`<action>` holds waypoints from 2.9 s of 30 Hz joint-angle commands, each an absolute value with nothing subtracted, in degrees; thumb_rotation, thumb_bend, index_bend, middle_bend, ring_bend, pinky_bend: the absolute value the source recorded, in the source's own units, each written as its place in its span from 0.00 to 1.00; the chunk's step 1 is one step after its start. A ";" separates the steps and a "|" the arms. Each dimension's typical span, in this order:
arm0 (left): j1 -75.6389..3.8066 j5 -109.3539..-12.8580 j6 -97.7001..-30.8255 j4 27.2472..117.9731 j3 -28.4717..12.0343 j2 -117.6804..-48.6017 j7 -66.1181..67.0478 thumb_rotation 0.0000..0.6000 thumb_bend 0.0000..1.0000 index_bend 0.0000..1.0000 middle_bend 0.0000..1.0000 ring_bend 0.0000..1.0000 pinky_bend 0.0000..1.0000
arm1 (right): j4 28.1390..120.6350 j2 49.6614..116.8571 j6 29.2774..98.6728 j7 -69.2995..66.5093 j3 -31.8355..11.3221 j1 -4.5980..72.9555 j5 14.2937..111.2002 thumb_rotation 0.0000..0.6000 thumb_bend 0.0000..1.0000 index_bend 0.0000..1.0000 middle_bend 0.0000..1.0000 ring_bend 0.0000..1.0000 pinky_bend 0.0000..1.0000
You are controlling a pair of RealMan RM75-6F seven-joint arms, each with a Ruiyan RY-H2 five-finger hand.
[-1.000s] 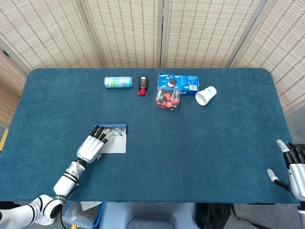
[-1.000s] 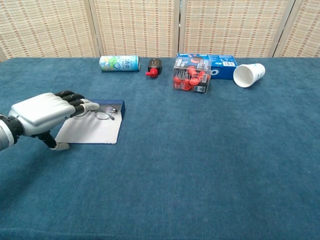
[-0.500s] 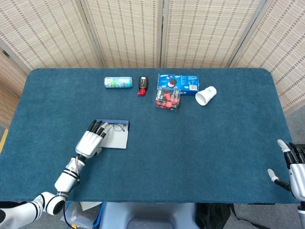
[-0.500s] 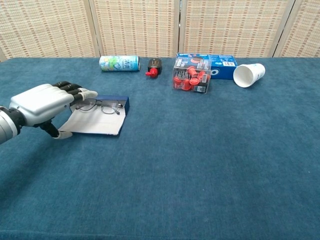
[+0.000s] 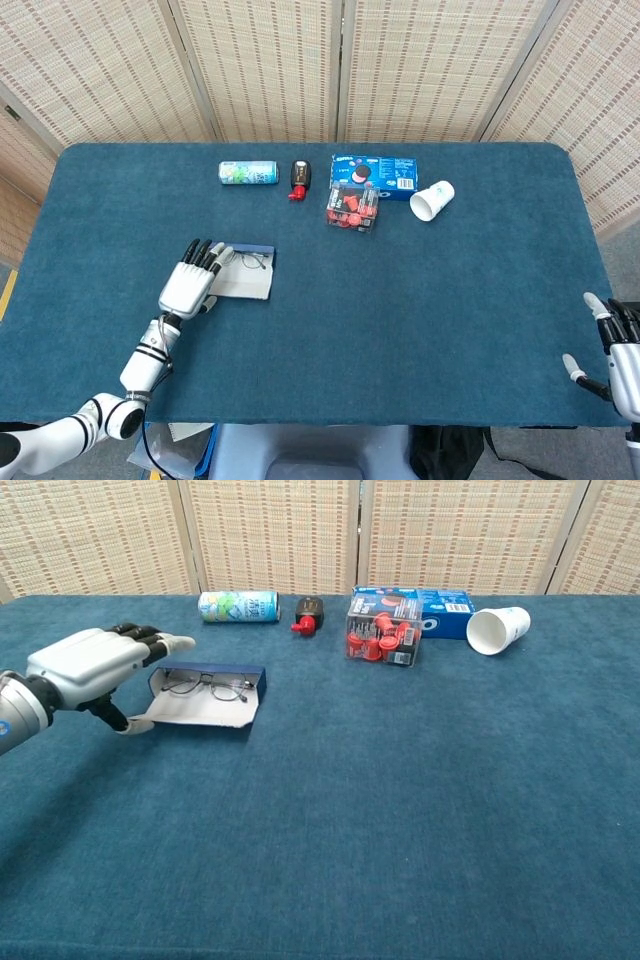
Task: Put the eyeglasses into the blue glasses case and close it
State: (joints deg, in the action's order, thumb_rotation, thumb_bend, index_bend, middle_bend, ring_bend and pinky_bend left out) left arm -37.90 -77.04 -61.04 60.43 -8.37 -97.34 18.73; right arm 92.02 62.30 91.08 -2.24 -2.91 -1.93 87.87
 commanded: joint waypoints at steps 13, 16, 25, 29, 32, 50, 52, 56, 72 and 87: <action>-41.90 -71.64 -57.86 54.17 -13.77 -101.93 16.56 1.00 0.24 0.01 0.00 0.00 0.00 | 91.59 62.33 90.57 -2.76 -3.19 -1.74 87.30 1.00 0.26 0.07 0.15 0.09 0.11; -42.28 -71.34 -57.53 53.66 -14.04 -102.50 15.54 1.00 0.24 0.08 0.00 0.00 0.00 | 91.50 62.31 90.51 -2.82 -3.23 -1.72 87.20 1.00 0.26 0.07 0.15 0.09 0.11; -42.50 -73.67 -59.42 52.87 -12.59 -103.68 14.31 1.00 0.26 0.39 0.00 0.00 0.00 | 91.02 62.46 90.18 -3.23 -3.25 -1.73 86.76 1.00 0.26 0.07 0.15 0.09 0.11; -42.92 -73.60 -59.33 52.48 -12.65 -104.20 14.70 1.00 0.28 0.44 0.00 0.00 0.00 | 90.88 62.47 90.26 -3.34 -3.28 -1.83 86.62 1.00 0.25 0.07 0.15 0.09 0.11; -43.15 -73.78 -59.61 52.14 -12.58 -104.63 15.03 1.00 0.29 0.47 0.00 0.00 0.00 | 90.75 62.48 90.20 -3.48 -3.26 -1.86 86.53 1.00 0.25 0.07 0.15 0.09 0.11; -42.96 -72.77 -58.71 51.27 -12.07 -105.12 16.32 1.00 0.35 0.55 0.02 0.00 0.00 | 90.63 62.47 90.09 -3.66 -3.32 -1.85 86.44 1.00 0.24 0.07 0.15 0.09 0.11; -42.91 -72.67 -58.60 51.51 -12.04 -104.98 16.41 1.00 0.37 0.55 0.02 0.00 0.00 | 90.66 62.45 90.10 -3.65 -3.30 -1.88 86.45 1.00 0.24 0.07 0.15 0.09 0.11; -42.74 -72.59 -58.33 52.38 -11.72 -104.49 16.99 1.00 0.41 0.56 0.02 0.00 0.00 | 90.68 62.49 90.05 -3.62 -3.28 -1.87 86.45 1.00 0.24 0.07 0.15 0.09 0.11; -39.51 -76.63 -59.84 61.09 -7.73 -96.80 12.44 1.00 0.46 0.62 0.06 0.00 0.00 | 91.37 62.58 89.81 -2.73 -3.33 -1.45 86.91 1.00 0.23 0.07 0.15 0.09 0.11; -35.01 -83.62 -60.55 72.92 0.11 -80.32 9.39 1.00 0.45 0.60 0.06 0.00 0.00 | 94.29 62.66 91.01 0.56 -2.56 -1.58 89.17 1.00 0.23 0.07 0.15 0.09 0.11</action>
State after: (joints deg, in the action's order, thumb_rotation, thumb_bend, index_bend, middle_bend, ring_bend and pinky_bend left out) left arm -35.48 -82.81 -60.87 71.59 -0.85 -81.84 9.31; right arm 94.18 62.64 90.93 0.45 -2.64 -1.52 89.08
